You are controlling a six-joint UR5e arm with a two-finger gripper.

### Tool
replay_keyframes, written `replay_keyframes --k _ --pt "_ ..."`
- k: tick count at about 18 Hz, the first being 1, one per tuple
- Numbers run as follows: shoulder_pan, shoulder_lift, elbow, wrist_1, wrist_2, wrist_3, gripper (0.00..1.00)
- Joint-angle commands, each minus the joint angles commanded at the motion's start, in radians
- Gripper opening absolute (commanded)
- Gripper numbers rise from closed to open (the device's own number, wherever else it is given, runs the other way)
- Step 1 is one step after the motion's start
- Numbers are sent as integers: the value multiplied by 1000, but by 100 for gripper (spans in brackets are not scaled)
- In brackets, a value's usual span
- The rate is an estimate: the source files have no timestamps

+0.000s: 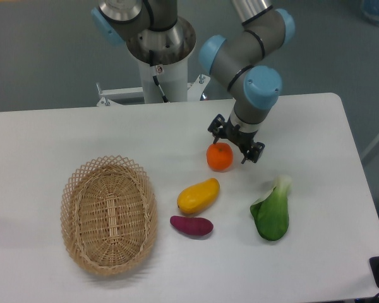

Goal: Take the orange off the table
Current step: 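Lower the gripper over the orange and close on it, then lift the grasped orange up and carry it toward the bok choy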

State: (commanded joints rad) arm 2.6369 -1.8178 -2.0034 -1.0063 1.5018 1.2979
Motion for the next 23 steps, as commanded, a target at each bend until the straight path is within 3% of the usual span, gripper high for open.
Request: replay_keyframes --k 4,9,14,15,16,19,23 --pt "-20 -8 -6 12 5 -31 100" --pt "-22 -14 -75 159 9 -29 100" --pt "-34 -17 -77 164 72 -34 100" --pt "-34 -17 -75 164 72 -32 97" --pt "-35 -17 -74 166 72 -35 80" --pt "-35 -15 -68 166 74 -37 54" --pt "-32 -9 -51 161 74 -29 52"
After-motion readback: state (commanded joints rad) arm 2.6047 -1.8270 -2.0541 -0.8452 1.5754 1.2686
